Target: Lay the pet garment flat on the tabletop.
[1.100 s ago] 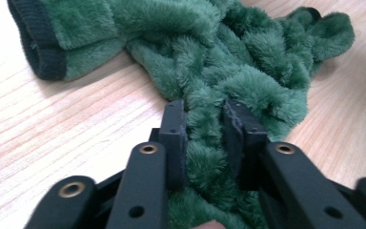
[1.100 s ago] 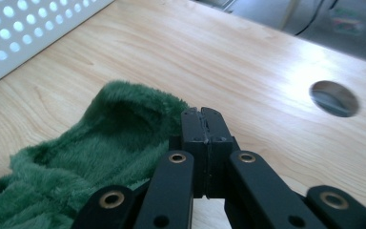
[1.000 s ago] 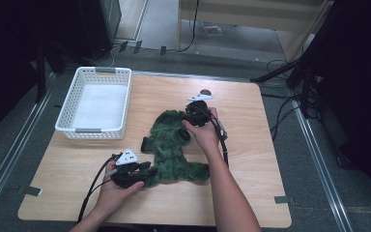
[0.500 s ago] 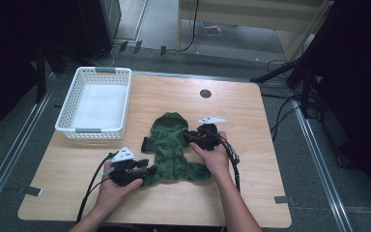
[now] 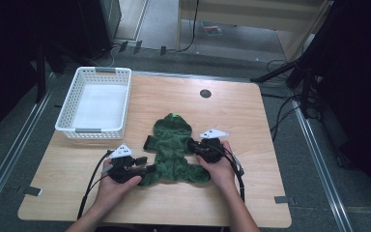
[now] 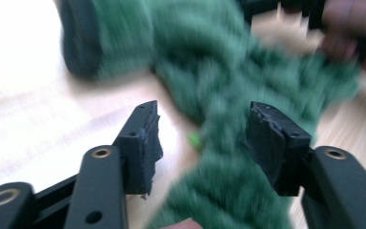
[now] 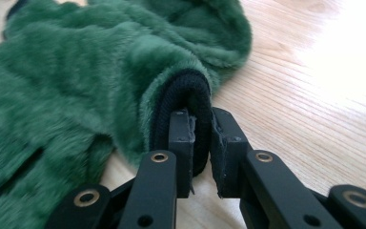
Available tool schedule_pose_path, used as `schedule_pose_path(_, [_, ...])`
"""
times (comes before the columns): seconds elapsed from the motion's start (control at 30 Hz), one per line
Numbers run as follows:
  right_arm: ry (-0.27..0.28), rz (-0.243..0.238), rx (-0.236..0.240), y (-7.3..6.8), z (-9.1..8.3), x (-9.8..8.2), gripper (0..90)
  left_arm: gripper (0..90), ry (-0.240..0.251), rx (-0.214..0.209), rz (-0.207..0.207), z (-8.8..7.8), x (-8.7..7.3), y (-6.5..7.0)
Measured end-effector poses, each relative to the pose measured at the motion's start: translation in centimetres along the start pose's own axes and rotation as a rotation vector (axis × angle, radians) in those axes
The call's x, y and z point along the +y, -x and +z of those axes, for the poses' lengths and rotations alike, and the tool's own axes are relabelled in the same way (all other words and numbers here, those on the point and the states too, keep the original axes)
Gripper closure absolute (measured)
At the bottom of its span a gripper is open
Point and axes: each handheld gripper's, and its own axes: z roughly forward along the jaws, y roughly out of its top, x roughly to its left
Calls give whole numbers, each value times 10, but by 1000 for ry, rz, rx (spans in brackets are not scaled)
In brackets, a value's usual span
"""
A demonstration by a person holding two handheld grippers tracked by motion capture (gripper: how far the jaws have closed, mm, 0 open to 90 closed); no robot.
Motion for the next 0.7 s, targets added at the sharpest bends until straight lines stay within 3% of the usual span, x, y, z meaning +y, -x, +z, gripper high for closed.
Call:
schedule_pose_path(0.07, [14, 6, -4, 2, -2, 1, 801, 425, 40, 66, -31, -2, 10, -3])
schedule_pose_path(0.1, [23, 24, 1, 3, -3, 2, 788, 425, 64, 173, -41, -1, 20, -3])
schedule_pose_path(0.13, [23, 24, 1, 3, -3, 2, 788, 425, 64, 173, -41, -1, 20, -3])
schedule_pose_path(0.17, [22, 25, 0, 4, -2, 1, 786, 419, 89, 249, -41, 5, 27, -4])
schedule_pose_path(0.2, [22, 25, 3, 4, -2, 1, 784, 417, 87, 276, -47, 11, 30, -5])
schedule_pose_path(0.3, [18, 20, 6, 2, -3, 0, 783, 410, 15, 335, -32, 32, 35, -8])
schedule_pose_path(0.37, [26, 23, 9, 2, -4, 0, 785, 454, -26, 352, -3, 43, 36, -7])
schedule_pose_path(0.43, [36, 33, 17, 3, -6, 0, 792, 650, -32, 334, -2, 45, 37, -6])
schedule_pose_path(0.5, [41, 38, 18, 4, -9, 0, 831, 807, -59, 339, 41, 49, 38, -6])
schedule_pose_path(0.6, [36, 40, 6, 5, -11, -2, 870, 867, -69, 345, 42, 49, 38, -11])
schedule_pose_path(0.63, [18, 56, -28, 9, -11, -7, 881, 870, -71, 341, 36, 48, 37, -15])
schedule_pose_path(0.7, [7, 59, -31, 11, -10, -13, 883, 870, -68, 340, 31, 47, 37, -17])
